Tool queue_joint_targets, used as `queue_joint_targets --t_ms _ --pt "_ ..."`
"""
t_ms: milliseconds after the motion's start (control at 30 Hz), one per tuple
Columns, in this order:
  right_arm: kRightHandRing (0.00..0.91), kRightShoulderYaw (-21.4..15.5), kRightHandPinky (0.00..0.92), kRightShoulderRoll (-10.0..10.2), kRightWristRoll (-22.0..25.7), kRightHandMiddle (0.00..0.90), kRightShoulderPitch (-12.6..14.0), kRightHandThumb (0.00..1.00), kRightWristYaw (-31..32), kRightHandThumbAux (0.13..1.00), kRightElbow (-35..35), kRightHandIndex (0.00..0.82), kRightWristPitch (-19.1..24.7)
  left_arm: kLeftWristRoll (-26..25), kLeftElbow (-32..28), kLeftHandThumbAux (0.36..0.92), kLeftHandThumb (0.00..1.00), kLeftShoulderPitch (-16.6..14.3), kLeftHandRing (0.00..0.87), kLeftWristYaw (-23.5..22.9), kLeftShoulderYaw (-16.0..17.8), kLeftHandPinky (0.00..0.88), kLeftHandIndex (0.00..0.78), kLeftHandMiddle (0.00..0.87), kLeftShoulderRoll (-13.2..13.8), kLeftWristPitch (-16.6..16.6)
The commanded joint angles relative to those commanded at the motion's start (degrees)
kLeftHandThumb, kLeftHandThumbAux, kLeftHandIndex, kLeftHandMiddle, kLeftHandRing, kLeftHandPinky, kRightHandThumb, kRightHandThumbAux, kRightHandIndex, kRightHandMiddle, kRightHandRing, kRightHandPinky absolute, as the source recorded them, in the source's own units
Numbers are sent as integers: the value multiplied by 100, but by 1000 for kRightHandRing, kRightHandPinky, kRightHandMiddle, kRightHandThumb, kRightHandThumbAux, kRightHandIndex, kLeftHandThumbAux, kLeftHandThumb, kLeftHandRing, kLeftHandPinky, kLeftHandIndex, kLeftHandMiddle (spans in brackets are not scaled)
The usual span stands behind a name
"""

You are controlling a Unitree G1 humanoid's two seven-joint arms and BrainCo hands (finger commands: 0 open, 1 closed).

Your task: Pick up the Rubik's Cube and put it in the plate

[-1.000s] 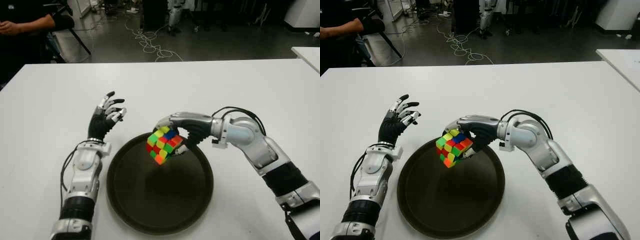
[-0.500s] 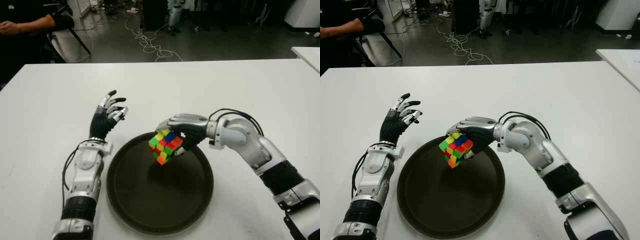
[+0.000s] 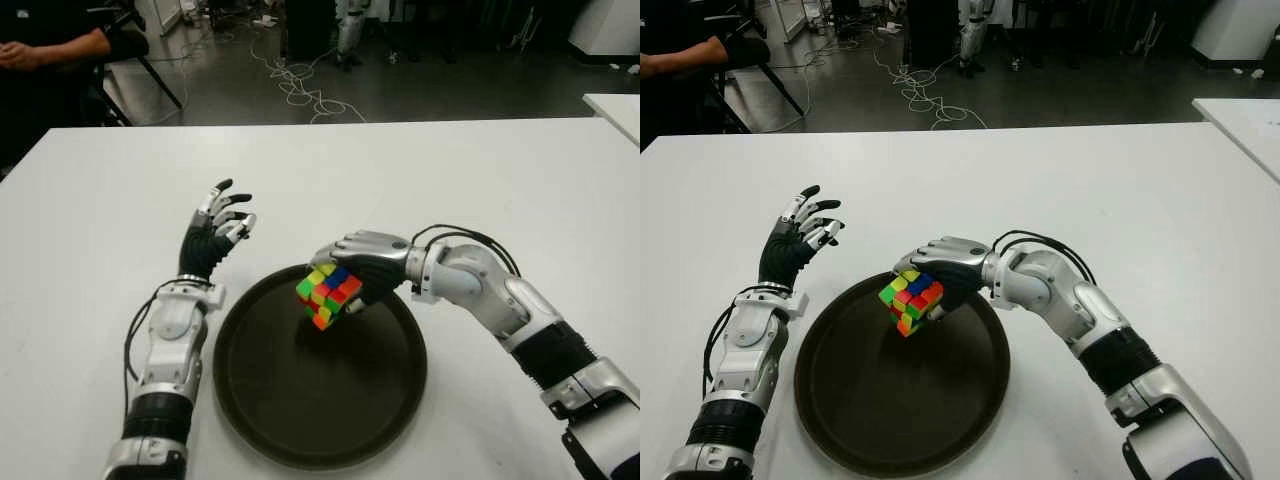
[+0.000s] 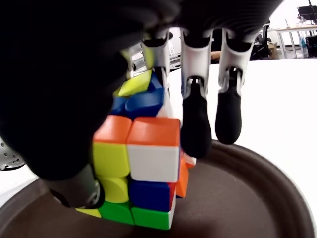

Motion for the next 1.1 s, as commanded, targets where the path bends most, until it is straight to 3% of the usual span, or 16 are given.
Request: queue_joint_targets --t_ms 100,200,400,467,500,600,767,1100 --pt "482 3 477 51 -118 448 -14 685 -407 734 200 417 -205 28 32 697 433 -9 386 24 -3 494 93 280 9 -39" --pt "346 19 350 74 -188 325 -48 676 -634 738 344 408 -329 57 45 694 414 -12 382 45 -5 486 95 278 15 -57" --pt "145 39 121 90 -233 163 -101 662 -698 744 445 396 -379 143 49 684 390 -14 376 96 -4 480 101 273 15 -71" --pt "118 42 87 87 -225 143 -102 661 -663 744 438 395 -364 158 43 681 386 -12 376 108 -4 480 102 272 14 -57" --pt "91 47 61 82 -214 120 -98 423 -620 745 424 268 -351 172 37 679 385 -12 378 123 -4 482 102 273 16 -37" --pt "48 54 27 68 -193 83 -87 138 -553 736 407 109 -341 203 28 674 382 -15 381 155 -7 485 103 274 13 -6" --pt "13 80 4 56 -143 50 -101 23 -405 713 432 33 -362 240 37 673 397 -18 382 201 -7 490 107 277 5 -8" --pt "0 51 0 66 -131 15 -99 0 -230 660 401 0 -302 259 82 673 401 -33 373 210 -5 484 111 274 2 -61"
